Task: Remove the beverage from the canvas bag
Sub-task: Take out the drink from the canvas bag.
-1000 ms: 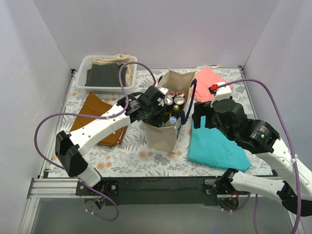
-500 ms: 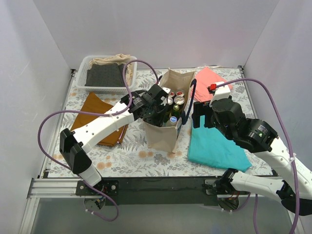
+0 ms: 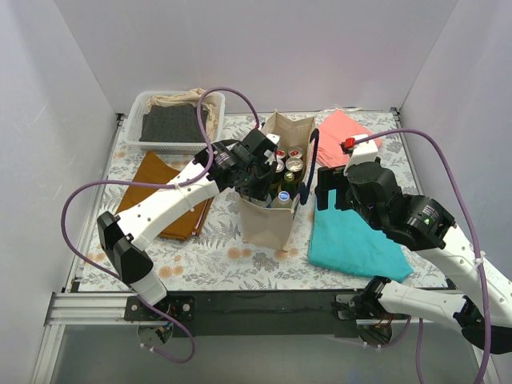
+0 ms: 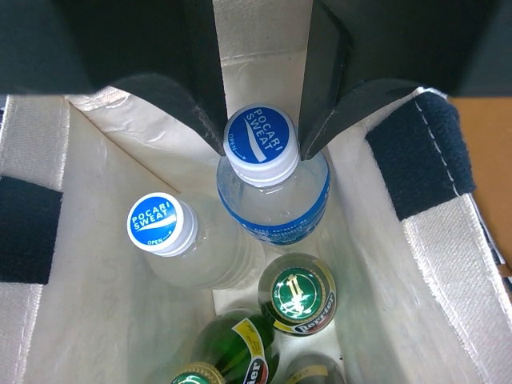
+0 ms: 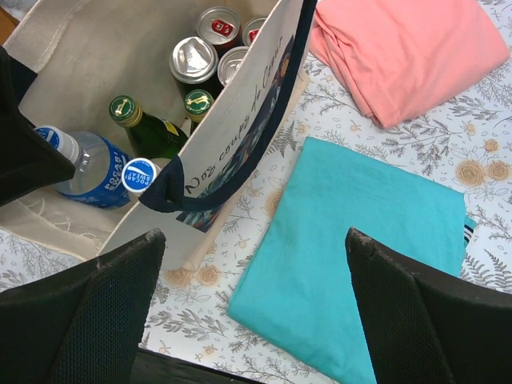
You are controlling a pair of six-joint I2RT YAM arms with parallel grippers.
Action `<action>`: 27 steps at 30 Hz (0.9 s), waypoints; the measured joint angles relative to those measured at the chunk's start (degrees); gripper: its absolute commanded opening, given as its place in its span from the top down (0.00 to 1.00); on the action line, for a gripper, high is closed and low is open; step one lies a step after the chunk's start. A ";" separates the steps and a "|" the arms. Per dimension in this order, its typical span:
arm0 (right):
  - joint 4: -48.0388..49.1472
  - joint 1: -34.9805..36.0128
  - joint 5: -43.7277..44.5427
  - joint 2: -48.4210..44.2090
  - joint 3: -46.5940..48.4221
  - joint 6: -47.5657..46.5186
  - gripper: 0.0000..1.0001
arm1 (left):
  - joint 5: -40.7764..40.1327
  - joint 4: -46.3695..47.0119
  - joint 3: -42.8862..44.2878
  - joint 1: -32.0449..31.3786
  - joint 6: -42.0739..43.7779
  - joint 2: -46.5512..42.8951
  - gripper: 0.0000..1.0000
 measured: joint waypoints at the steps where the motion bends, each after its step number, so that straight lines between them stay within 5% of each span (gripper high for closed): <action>1: 0.02 0.00 0.00 0.00 -0.09 0.02 0.02 | -0.13 -0.15 0.07 0.00 0.00 0.00 1.00; 17: 0.02 0.00 0.20 0.02 -0.59 0.20 0.02 | -3.34 1.22 2.62 -0.11 0.02 -0.07 1.00; 27: 0.04 0.00 0.50 -0.02 -1.07 0.22 0.02 | -5.46 11.74 -11.41 -0.28 -1.42 -4.20 1.00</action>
